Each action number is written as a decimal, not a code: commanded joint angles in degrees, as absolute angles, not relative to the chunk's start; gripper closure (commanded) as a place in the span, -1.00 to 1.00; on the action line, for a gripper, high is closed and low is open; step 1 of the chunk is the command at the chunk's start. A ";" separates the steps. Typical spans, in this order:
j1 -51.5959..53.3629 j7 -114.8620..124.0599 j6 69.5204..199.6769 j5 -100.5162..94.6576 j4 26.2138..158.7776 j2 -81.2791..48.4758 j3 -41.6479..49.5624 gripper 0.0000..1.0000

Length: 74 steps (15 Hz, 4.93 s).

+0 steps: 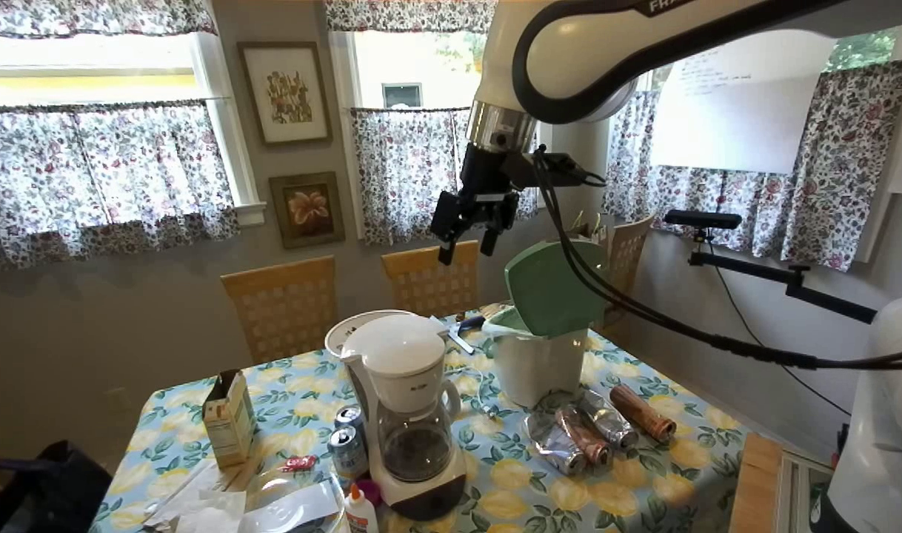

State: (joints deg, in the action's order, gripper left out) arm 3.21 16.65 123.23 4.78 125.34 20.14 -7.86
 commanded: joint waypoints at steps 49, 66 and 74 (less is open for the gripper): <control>-5.99 39.88 136.00 -3.63 132.04 9.44 -1.46 -1.00; -2.91 47.29 140.50 -4.31 137.55 9.46 -5.42 -1.00; 0.98 55.37 142.78 -3.00 148.82 12.48 -8.69 -1.00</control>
